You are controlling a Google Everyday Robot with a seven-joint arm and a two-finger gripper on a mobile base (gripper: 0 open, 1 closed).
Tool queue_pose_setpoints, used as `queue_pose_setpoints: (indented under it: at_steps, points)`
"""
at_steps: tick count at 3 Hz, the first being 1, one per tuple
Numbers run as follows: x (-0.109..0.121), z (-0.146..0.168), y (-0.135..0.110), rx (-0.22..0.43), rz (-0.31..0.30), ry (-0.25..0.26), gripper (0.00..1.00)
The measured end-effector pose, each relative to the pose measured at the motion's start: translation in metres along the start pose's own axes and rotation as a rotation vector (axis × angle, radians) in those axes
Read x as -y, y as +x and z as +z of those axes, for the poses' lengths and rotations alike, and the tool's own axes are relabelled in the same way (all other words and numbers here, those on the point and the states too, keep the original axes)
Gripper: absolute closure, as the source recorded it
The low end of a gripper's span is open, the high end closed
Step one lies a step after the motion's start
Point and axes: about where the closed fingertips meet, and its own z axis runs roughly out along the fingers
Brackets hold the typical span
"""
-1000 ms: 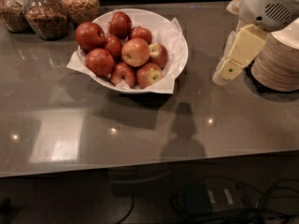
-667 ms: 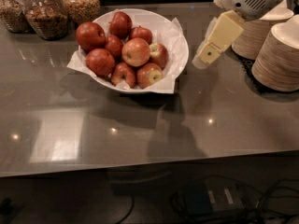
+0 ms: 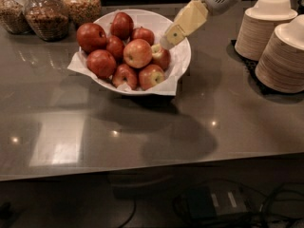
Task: Pick apple from white bowl
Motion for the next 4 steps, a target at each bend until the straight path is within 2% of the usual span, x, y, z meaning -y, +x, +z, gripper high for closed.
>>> queue_pose_setpoints:
  at_steps: [1, 2, 3, 4]
  points:
    - [0.007, 0.033, -0.012, 0.049, 0.07, -0.056, 0.0]
    - [0.008, 0.038, -0.012, 0.052, 0.078, -0.063, 0.0]
    - [0.007, 0.047, -0.012, 0.067, 0.037, -0.054, 0.0]
    - [0.001, 0.06, -0.015, 0.112, -0.011, -0.046, 0.0]
